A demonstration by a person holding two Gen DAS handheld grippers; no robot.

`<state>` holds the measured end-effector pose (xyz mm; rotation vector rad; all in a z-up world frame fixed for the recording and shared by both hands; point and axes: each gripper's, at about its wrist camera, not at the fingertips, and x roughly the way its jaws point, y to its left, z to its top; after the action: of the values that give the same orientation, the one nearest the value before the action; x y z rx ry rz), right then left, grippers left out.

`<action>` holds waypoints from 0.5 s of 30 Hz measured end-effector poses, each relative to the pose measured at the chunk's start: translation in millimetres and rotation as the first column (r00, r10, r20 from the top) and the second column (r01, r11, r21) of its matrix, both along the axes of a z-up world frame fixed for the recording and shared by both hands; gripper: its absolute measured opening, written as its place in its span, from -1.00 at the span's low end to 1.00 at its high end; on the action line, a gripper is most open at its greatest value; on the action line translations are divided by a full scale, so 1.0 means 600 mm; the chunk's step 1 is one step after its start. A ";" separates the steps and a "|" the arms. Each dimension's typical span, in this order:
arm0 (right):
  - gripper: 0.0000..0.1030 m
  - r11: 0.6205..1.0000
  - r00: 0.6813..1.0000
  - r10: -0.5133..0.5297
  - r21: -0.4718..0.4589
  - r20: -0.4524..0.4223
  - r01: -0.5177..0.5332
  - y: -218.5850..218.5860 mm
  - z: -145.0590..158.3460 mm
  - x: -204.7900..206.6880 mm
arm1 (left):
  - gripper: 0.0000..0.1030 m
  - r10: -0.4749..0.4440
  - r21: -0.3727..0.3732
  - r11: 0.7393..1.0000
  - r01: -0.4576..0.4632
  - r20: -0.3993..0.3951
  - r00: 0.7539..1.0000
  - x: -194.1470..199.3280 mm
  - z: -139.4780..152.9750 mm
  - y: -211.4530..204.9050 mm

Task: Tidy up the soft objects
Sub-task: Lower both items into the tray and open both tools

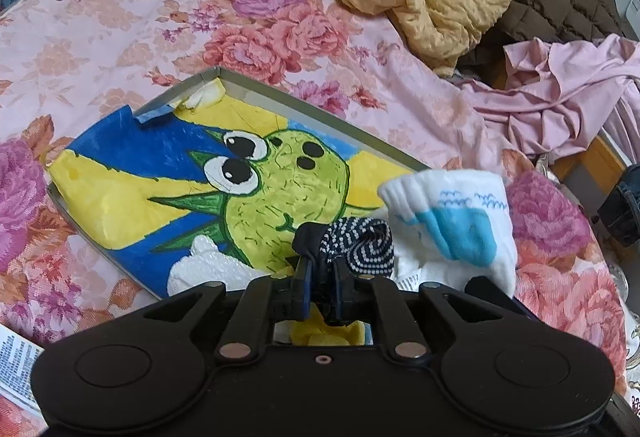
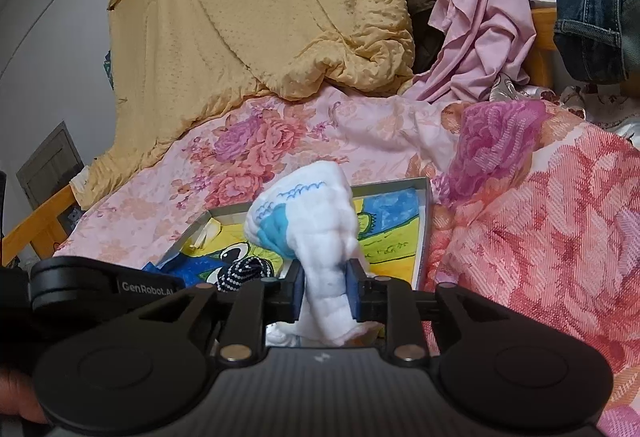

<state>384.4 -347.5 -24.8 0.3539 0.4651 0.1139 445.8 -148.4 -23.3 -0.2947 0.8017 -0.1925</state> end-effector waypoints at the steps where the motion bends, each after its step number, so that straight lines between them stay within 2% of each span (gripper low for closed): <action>1: -0.43 1.000 1.000 -0.001 0.002 -0.002 0.001 -0.001 -0.001 0.001 | -0.80 -0.002 -0.001 1.000 0.002 -0.006 1.000 0.000 -0.002 -0.001; 4: -0.31 1.000 1.000 -0.007 0.002 -0.008 0.007 -0.002 -0.002 0.001 | -0.80 -0.010 0.001 1.000 0.010 -0.011 1.000 0.000 -0.004 -0.004; 11: -0.01 1.000 1.000 -0.007 -0.003 -0.025 0.007 -0.004 -0.006 0.003 | -0.63 -0.014 -0.001 1.000 0.014 -0.021 1.000 0.000 -0.006 -0.006; 15: 0.11 1.000 0.999 -0.009 -0.009 -0.035 0.009 -0.005 -0.008 0.005 | -0.41 -0.011 0.000 1.000 0.011 -0.026 1.000 0.000 -0.007 -0.005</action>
<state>387.2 -350.2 -29.3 0.3497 0.4984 0.0967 445.5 -151.4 -27.8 -0.2929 0.8296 -0.1995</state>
